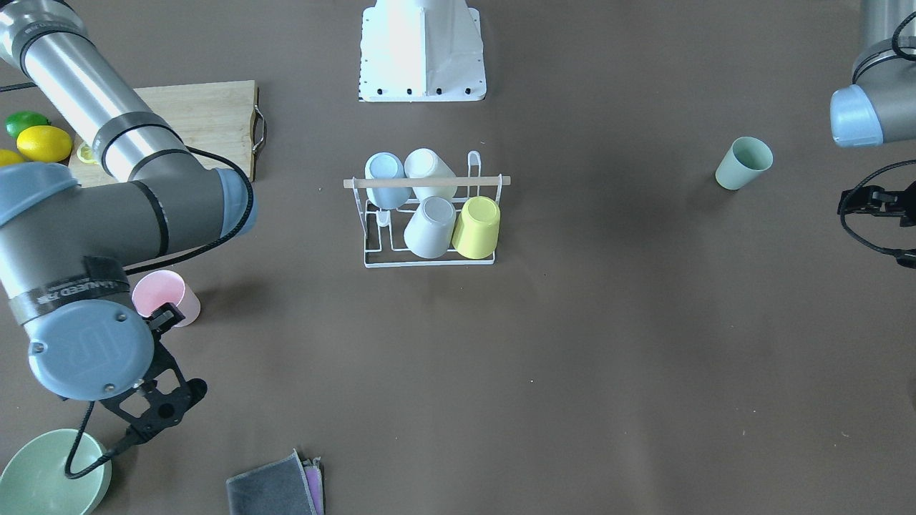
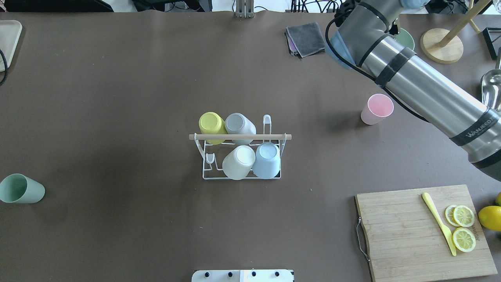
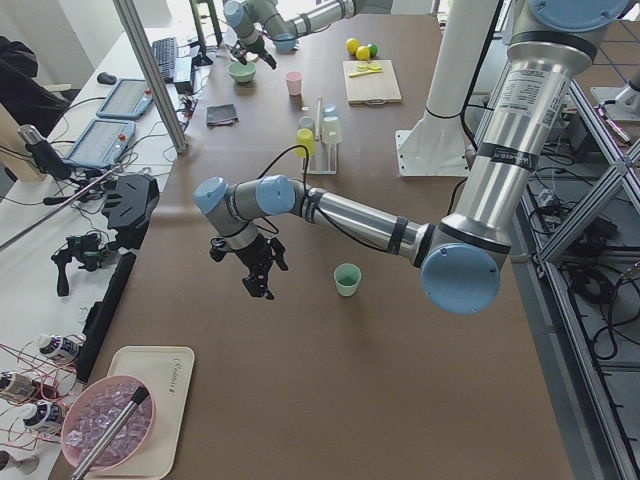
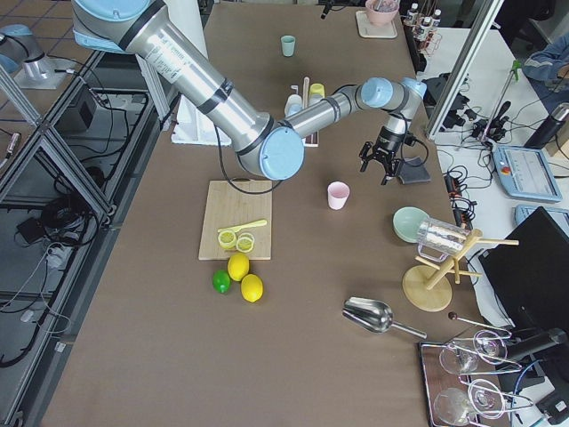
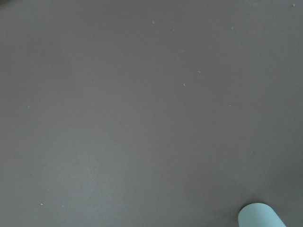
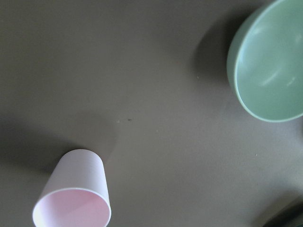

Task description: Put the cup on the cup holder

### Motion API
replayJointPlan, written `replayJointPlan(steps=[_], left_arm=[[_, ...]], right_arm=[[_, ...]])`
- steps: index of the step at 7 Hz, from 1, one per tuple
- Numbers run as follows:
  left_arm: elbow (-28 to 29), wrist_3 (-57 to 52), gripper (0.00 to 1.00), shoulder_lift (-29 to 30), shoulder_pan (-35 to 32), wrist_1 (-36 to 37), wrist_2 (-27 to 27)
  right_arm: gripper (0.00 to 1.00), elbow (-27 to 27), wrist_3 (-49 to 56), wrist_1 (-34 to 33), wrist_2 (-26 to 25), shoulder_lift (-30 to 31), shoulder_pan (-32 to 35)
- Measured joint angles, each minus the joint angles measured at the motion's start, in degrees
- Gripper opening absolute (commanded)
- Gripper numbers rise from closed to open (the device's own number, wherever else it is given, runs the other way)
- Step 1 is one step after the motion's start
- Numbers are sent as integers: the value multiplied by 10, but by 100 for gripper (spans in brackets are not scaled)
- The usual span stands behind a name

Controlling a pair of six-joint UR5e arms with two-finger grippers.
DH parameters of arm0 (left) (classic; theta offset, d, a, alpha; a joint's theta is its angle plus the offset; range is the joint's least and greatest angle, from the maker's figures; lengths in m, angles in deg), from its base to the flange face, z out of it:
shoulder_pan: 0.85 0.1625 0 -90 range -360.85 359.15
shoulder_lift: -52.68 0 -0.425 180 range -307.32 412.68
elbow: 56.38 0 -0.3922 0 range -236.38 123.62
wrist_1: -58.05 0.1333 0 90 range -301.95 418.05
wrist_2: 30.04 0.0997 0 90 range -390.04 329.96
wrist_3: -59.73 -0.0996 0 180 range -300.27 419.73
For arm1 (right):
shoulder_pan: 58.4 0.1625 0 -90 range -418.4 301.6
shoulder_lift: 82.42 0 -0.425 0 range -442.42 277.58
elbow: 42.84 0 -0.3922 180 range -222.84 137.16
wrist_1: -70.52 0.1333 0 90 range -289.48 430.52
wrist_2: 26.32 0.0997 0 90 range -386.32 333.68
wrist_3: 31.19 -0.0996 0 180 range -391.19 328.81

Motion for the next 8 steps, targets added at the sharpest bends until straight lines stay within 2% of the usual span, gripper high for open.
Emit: replayJointPlan(steps=[4,6,8], left_arm=[[40,0,99,26,47,49,-25],[84,0,99,64,76,83,-33],[103,7,99,73,115,91,-34]], right_arm=[[100,62,42,-14,-80,-19,-95],[100,67,77,-27,-92,-15,-109],[100,67,105,-31,-106,-4,-119]])
